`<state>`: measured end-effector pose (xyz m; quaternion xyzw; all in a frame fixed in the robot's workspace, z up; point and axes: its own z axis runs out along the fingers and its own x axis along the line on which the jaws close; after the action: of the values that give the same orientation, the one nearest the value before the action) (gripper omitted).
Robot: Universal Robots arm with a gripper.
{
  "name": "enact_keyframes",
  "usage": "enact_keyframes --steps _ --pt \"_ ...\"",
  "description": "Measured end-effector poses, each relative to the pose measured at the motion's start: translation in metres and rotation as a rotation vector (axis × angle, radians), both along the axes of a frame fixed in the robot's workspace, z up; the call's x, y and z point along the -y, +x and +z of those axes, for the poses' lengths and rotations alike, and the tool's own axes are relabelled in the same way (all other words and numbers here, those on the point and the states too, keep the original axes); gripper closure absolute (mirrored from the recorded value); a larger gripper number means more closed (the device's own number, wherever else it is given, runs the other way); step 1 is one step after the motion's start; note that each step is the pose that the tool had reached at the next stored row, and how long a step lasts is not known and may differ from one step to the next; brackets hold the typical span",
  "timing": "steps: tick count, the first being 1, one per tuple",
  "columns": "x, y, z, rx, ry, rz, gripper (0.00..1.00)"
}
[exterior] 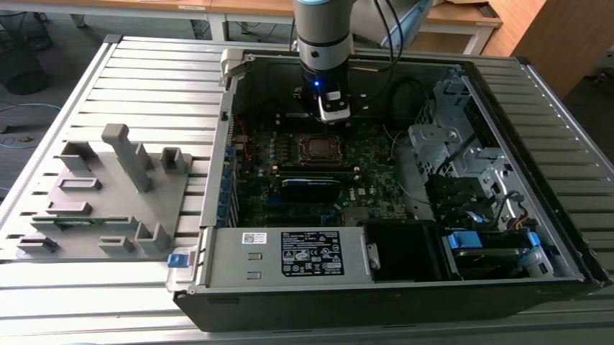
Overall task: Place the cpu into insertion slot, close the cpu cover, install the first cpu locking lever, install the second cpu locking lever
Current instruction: 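Install the first cpu locking lever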
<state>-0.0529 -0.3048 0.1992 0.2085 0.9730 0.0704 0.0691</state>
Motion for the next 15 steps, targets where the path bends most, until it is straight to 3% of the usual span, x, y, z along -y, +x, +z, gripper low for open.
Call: enact_keyframes --steps 10,15 --pt "-0.0018 -0.0001 -0.0004 0.0 -0.0003 0.0 0.89" --pt "-0.0018 -0.0001 -0.0014 0.001 -0.0106 0.0 0.89"
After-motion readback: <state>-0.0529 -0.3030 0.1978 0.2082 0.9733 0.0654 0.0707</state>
